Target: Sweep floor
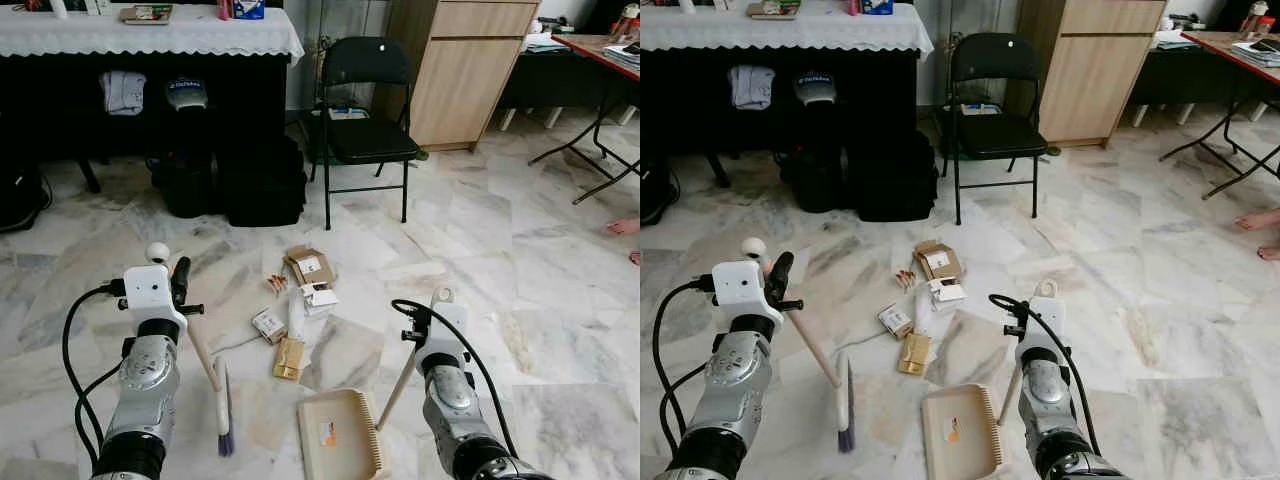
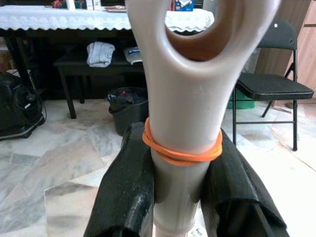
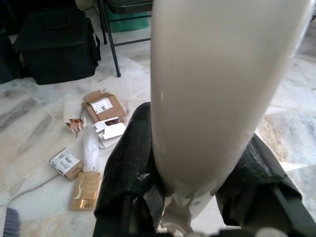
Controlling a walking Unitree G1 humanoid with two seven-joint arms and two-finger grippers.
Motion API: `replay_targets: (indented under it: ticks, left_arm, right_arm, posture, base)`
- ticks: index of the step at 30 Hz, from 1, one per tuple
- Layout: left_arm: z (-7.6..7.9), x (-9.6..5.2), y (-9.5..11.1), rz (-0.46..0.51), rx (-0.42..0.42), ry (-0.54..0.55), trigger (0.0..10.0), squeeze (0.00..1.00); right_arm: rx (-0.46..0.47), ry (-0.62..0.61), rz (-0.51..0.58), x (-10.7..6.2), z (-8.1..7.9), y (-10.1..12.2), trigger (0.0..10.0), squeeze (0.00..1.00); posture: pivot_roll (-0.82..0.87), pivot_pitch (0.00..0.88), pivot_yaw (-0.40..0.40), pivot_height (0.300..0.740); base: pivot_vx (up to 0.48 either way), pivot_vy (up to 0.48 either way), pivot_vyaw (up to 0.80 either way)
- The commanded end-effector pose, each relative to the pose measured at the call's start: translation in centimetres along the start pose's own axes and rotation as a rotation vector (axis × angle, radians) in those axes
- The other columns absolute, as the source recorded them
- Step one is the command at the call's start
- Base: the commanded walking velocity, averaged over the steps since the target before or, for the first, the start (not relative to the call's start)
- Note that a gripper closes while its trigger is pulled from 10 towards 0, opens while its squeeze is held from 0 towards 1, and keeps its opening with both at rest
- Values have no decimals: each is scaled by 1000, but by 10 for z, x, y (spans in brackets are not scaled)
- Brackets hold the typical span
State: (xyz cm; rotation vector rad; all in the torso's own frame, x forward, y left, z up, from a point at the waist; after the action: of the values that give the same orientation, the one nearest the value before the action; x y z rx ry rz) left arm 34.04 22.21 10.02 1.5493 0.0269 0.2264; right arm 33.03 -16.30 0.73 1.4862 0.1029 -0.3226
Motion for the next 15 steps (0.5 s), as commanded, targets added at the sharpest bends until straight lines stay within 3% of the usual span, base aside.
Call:
replay_targets:
  ticks: [1, 15]
  left_arm:
    - [3, 3, 10, 45, 9, -16, 10000, 0]
    - [5, 2, 9, 47, -1, -24, 10000, 0]
  right_arm:
    - [1, -12, 29, 3, 4, 8, 10000, 0]
    - [-2, -14, 24, 3, 5, 7, 10000, 0]
  posture:
    - [39, 2, -62, 740]
    - [39, 4, -62, 740]
  base:
    - [0, -304, 0]
    - [227, -318, 0]
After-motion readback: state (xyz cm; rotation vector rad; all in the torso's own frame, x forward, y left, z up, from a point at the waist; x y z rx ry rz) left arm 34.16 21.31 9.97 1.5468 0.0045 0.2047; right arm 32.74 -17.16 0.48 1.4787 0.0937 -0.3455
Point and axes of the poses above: a point about 5 cm out from each wrist's last joint towards the gripper, its own x axis pointing out of the wrist towards the gripper, its own y axis along the axis of the wrist's last joint, z = x × y, the point moved 3 cm from there along x, pointing out of the wrist towards the gripper, and after that the axes turned 4 degrees about -x, right-handed, at the moved point
